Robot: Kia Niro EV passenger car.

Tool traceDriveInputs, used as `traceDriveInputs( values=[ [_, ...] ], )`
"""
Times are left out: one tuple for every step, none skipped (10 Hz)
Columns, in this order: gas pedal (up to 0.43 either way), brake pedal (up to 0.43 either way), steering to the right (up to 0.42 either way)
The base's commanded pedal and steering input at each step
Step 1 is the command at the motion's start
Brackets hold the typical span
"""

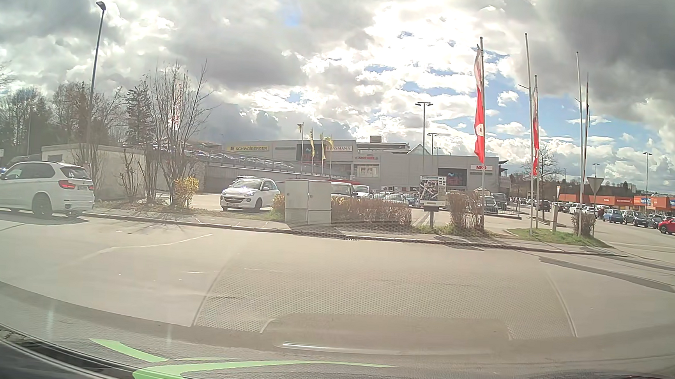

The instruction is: Follow the waypoints while adhering to traffic rules and regulations

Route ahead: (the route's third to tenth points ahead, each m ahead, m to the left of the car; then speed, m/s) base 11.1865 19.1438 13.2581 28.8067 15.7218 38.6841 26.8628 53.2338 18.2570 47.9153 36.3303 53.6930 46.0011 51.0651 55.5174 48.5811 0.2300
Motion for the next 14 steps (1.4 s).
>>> traceDriveInputs(
  values=[
    [0.000,0.299,0.010],
    [0.000,0.299,0.010],
    [0.000,0.299,0.010],
    [0.000,0.299,0.010],
    [0.000,0.299,0.010],
    [0.000,0.299,0.010],
    [0.000,0.299,0.010],
    [0.000,0.299,0.010],
    [0.000,0.299,0.010],
    [0.000,0.299,0.010],
    [0.000,0.299,0.010],
    [0.000,0.299,0.010],
    [0.000,0.299,0.010],
    [0.000,0.299,0.010]
  ],
)
